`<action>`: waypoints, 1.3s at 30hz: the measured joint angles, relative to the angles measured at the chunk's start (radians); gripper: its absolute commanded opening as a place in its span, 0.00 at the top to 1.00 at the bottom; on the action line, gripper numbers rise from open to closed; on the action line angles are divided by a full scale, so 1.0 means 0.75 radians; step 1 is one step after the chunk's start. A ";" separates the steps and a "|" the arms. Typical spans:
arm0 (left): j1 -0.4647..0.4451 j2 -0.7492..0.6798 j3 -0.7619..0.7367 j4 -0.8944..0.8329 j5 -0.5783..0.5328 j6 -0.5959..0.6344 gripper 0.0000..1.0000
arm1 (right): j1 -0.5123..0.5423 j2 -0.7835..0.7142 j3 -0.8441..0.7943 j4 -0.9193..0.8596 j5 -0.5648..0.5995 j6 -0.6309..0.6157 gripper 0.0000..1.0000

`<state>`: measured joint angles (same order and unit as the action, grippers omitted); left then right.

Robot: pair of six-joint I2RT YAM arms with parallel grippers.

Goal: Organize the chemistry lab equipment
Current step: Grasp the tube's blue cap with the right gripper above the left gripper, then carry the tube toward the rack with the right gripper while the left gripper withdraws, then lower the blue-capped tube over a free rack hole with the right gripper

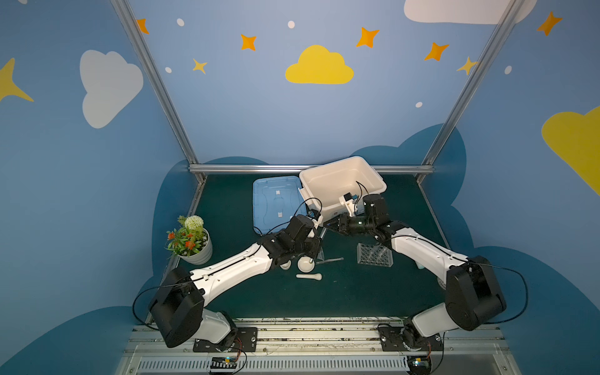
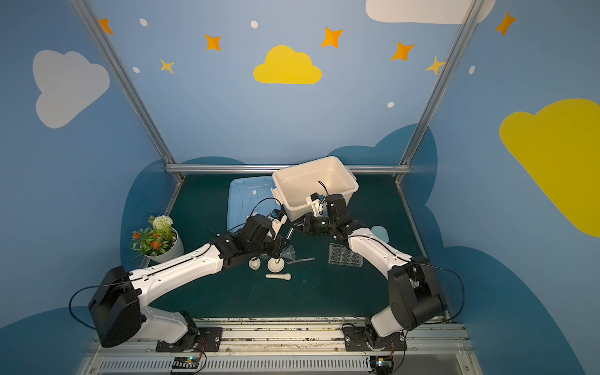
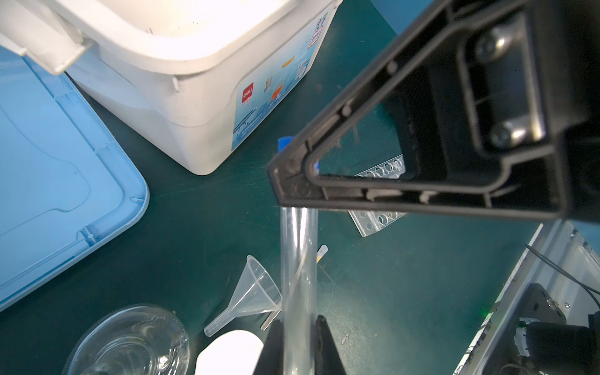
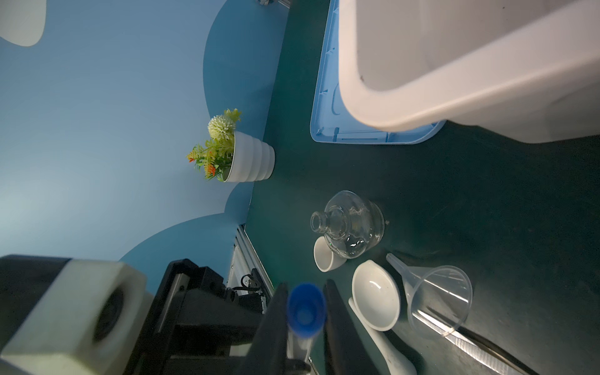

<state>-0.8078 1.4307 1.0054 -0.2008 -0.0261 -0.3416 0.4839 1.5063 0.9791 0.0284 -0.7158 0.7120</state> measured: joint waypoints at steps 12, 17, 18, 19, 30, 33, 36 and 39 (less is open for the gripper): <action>-0.003 0.002 -0.005 0.002 -0.027 -0.005 0.24 | -0.003 -0.069 -0.047 -0.031 0.082 -0.035 0.95; -0.003 -0.079 -0.093 0.043 -0.113 -0.028 0.00 | -0.004 -0.200 -0.055 -0.168 0.274 -0.113 0.96; -0.002 -0.107 -0.115 0.043 -0.134 -0.030 0.00 | -0.004 -0.241 -0.055 -0.204 0.332 -0.134 0.97; 0.001 -0.129 -0.133 0.044 -0.151 -0.031 0.00 | -0.005 -0.272 -0.055 -0.232 0.376 -0.153 0.97; 0.092 -0.247 -0.256 0.030 -0.247 -0.071 0.00 | 0.054 -0.617 -0.155 -0.446 1.049 -0.424 0.98; 0.105 -0.248 -0.280 0.028 -0.246 -0.086 0.00 | 0.095 -0.657 -0.212 -0.445 1.210 -0.467 0.99; 0.109 -0.248 -0.285 0.023 -0.245 -0.097 0.00 | 0.134 -0.664 -0.264 -0.438 1.348 -0.495 0.99; 0.109 -0.248 -0.285 0.023 -0.240 -0.102 0.00 | 0.170 -0.666 -0.300 -0.421 1.455 -0.513 0.99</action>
<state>-0.7261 1.2449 0.7918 -0.1837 -0.2062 -0.4183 0.6117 1.0069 0.7540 -0.2871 0.3756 0.3275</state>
